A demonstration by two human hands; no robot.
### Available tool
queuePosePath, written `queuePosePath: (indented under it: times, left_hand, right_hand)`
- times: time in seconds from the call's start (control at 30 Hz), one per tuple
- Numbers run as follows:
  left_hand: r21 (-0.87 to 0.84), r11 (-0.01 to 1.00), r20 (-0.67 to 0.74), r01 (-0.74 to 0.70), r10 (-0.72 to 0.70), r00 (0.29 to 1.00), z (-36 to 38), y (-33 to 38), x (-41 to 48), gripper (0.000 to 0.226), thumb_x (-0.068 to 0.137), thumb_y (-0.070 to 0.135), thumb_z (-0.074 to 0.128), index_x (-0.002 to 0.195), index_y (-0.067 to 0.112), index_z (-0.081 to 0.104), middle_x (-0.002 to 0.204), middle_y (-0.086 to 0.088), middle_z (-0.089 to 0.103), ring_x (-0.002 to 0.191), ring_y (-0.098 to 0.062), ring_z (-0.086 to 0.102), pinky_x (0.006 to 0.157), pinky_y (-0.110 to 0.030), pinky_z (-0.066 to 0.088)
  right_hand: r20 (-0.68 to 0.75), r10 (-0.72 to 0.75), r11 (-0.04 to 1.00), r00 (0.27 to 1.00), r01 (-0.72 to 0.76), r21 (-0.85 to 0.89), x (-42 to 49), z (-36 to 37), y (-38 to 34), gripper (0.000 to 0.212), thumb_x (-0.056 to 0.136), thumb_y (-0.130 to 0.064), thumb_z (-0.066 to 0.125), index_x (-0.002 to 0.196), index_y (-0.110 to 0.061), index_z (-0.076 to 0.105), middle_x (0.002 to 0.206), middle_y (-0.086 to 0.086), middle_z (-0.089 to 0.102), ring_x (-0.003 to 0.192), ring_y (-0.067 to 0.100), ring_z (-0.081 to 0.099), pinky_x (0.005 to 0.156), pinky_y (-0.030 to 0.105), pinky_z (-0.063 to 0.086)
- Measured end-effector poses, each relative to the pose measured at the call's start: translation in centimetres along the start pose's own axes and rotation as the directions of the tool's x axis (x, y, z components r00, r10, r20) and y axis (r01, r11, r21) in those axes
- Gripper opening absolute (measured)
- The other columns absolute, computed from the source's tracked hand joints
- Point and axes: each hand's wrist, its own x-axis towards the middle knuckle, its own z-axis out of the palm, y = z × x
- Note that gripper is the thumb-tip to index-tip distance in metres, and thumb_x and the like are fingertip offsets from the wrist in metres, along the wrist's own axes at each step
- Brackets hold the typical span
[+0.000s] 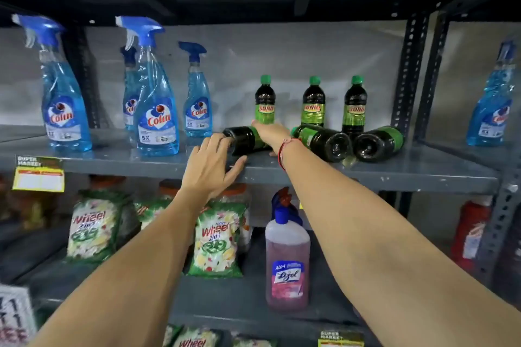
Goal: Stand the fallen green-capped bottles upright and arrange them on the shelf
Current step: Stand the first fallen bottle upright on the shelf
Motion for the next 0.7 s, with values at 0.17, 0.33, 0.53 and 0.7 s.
queuePosePath:
  times: [0.17,0.33,0.53,0.7]
  left_hand:
    - [0.051,0.991,0.016,0.125,-0.126,0.992,0.6,0.4,-0.3,0.071,0.087,0.06,0.023,0.103,0.003,0.061,0.084,-0.019,0.069,0.075,-0.035,0.064,0.064,-0.037,0.043]
    - [0.11,0.984,0.042,0.137,-0.142,0.989,0.5,0.3,-0.4,0.074,0.085,0.061,0.016,0.07,0.006,0.064,0.062,-0.013,0.064,0.056,-0.032,0.059,0.053,-0.03,0.032]
    - [0.11,0.984,0.042,0.138,-0.143,0.989,0.6,0.3,-0.4,0.075,0.084,0.062,0.014,0.073,0.008,0.065,0.062,-0.012,0.064,0.057,-0.03,0.059,0.053,-0.029,0.031]
    - [0.103,0.984,0.048,0.148,-0.153,0.987,0.5,0.5,-0.5,0.073,0.085,0.06,0.018,0.068,0.007,0.064,0.059,-0.012,0.064,0.055,-0.031,0.058,0.052,-0.03,0.029]
  right_hand:
    - [-0.02,0.123,0.985,0.992,-0.12,0.126,-0.1,1.2,-0.9,0.075,0.078,-0.065,0.05,0.124,-0.006,0.056,0.12,0.013,0.059,0.101,0.028,0.059,0.078,0.027,0.042]
    - [-0.022,0.201,0.942,0.979,-0.187,0.28,0.9,2.1,-1.2,0.074,0.066,-0.059,0.063,0.117,-0.006,0.053,0.107,0.01,0.059,0.071,0.021,0.056,0.053,0.025,0.04]
    - [0.061,0.255,0.877,0.965,-0.257,0.407,3.6,3.3,-1.4,0.057,0.049,-0.039,0.065,0.098,-0.012,0.061,0.097,0.009,0.07,0.073,0.025,0.069,0.072,0.038,0.059]
    - [0.146,0.262,0.79,0.954,-0.299,0.535,2.6,2.1,-1.9,0.023,0.072,-0.017,0.066,0.092,-0.009,0.058,0.09,0.01,0.068,0.066,0.026,0.065,0.052,0.032,0.054]
